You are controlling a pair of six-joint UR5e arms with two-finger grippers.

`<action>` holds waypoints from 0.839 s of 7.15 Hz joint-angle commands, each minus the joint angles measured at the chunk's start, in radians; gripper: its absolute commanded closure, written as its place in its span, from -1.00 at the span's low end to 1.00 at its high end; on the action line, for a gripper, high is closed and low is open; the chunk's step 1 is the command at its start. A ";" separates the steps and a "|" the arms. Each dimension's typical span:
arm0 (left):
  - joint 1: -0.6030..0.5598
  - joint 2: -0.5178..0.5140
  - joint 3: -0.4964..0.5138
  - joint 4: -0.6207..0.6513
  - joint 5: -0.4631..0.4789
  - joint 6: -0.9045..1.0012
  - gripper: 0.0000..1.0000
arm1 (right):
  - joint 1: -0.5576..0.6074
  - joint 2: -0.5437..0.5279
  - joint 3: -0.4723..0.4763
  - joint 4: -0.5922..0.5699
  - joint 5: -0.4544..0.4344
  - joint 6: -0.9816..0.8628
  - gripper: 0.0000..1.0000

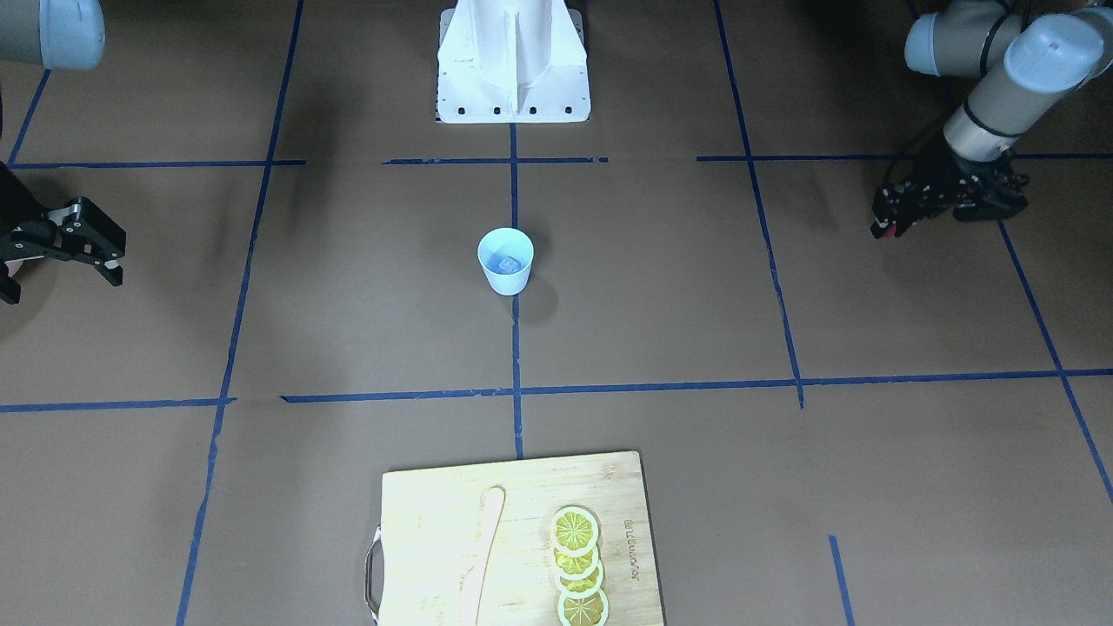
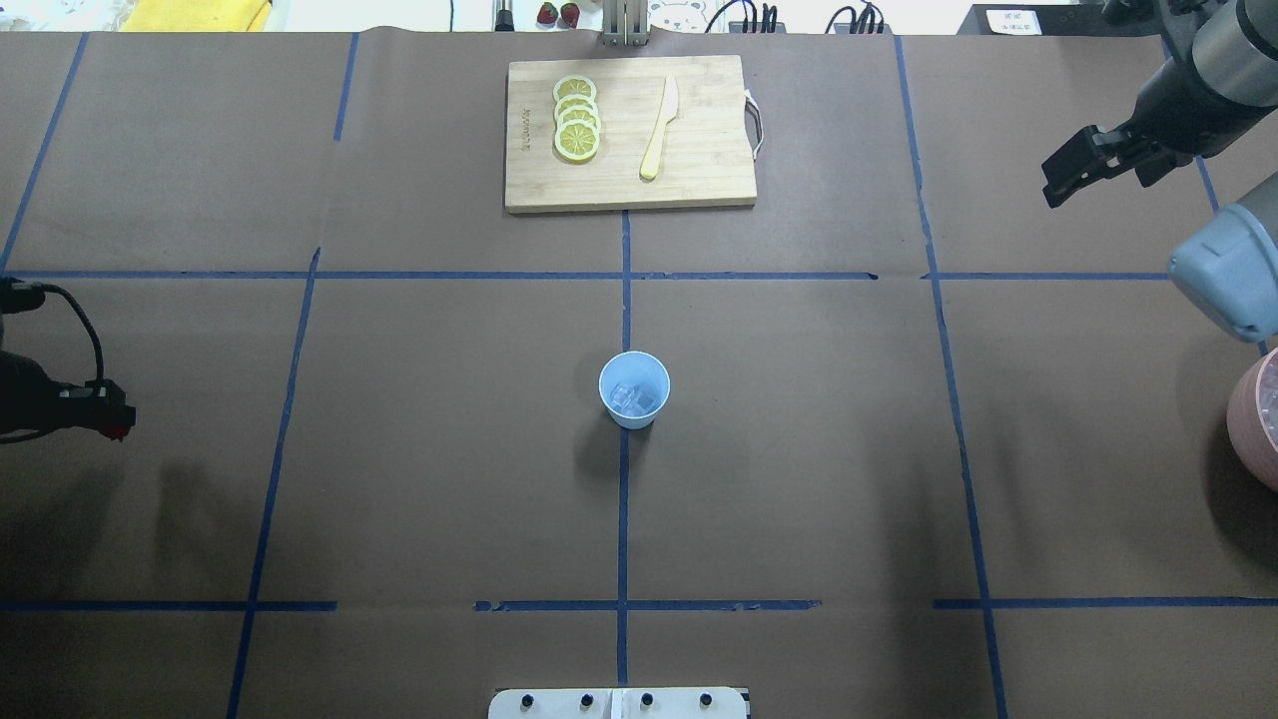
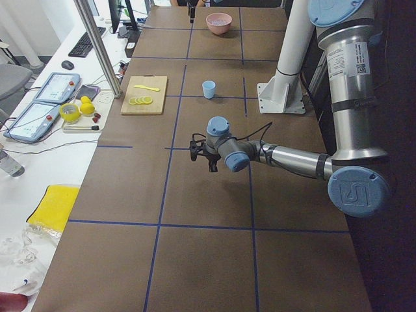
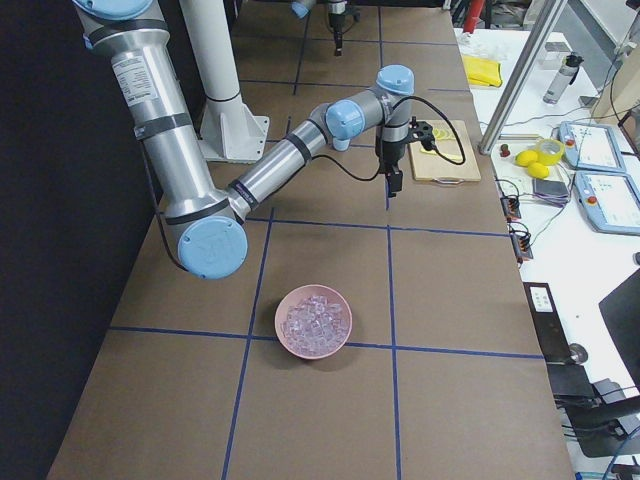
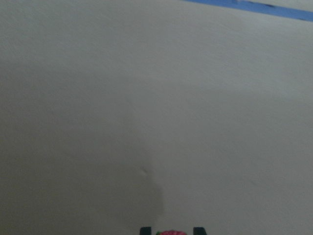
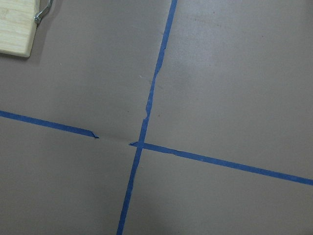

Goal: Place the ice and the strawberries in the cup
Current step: 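Lower the left gripper onto the red strawberry and close it, then carry the strawberry over the light-blue cup with the left gripper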

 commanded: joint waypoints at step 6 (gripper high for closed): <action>0.151 -0.751 -0.083 0.801 0.080 -0.155 1.00 | 0.223 -0.121 -0.064 0.000 0.139 -0.268 -0.99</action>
